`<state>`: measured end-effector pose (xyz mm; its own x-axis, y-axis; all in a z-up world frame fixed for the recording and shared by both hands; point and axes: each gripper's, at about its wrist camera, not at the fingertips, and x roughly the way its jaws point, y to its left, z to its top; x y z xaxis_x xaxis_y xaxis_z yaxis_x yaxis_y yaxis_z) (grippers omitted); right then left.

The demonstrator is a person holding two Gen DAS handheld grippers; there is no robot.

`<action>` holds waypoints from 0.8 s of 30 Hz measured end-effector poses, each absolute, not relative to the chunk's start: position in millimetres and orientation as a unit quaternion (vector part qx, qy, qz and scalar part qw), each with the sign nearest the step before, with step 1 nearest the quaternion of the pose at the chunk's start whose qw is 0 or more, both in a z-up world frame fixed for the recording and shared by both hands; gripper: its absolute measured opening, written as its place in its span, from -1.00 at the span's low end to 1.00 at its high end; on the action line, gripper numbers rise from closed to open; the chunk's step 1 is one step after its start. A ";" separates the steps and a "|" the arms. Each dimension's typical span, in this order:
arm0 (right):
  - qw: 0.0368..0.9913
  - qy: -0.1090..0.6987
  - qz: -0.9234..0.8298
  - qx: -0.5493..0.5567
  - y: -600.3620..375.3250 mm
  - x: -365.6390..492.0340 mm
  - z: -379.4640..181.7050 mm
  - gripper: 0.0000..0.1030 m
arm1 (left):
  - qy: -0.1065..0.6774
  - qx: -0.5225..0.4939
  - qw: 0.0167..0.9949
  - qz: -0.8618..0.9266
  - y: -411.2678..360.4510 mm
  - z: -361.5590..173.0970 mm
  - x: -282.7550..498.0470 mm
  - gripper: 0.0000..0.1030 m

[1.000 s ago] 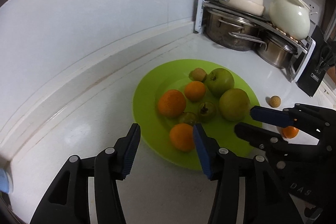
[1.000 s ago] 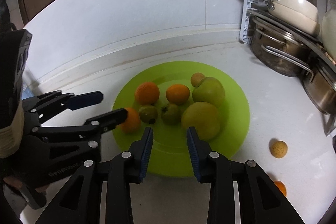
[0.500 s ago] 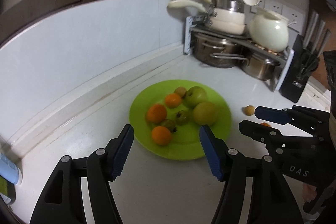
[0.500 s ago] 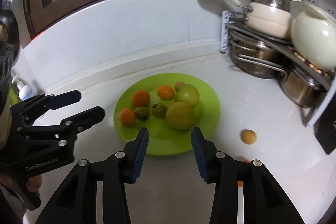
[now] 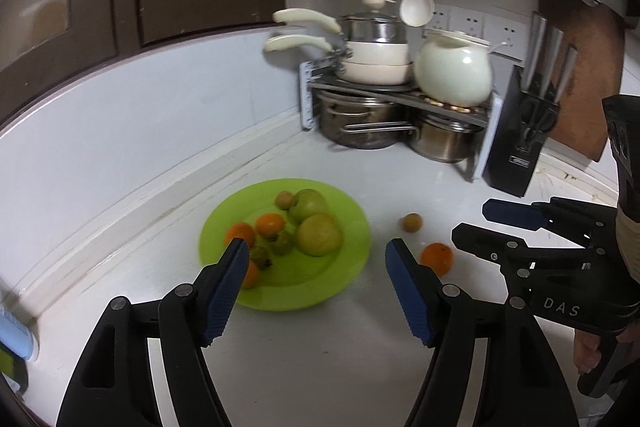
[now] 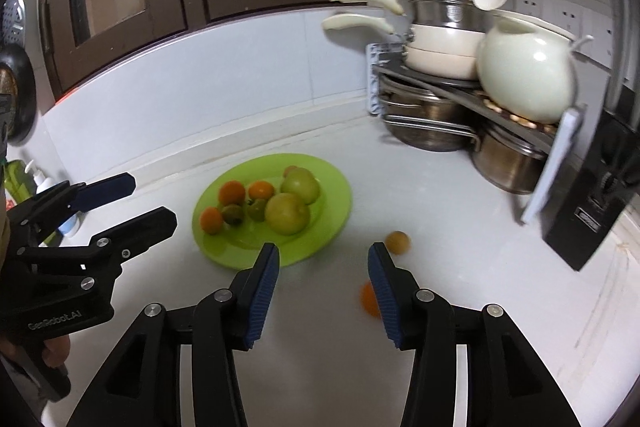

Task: Organize fruits
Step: 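Move both tools away from the plate toward the last orange and tan fruit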

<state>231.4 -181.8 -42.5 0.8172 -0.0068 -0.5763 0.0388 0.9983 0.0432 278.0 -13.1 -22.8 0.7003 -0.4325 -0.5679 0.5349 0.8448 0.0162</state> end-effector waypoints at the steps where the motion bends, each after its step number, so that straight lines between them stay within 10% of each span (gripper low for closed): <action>1: 0.953 0.302 -0.015 0.027 -185.1 229.0 -42.4 -0.09 | 0.281 0.092 0.917 -0.269 -17.9 -23.1 275.9 0.36; 24: 0.935 0.352 -0.029 0.020 -278.7 224.4 -75.3 -0.09 | 0.361 0.101 0.867 -0.328 -127.6 -89.2 283.8 0.36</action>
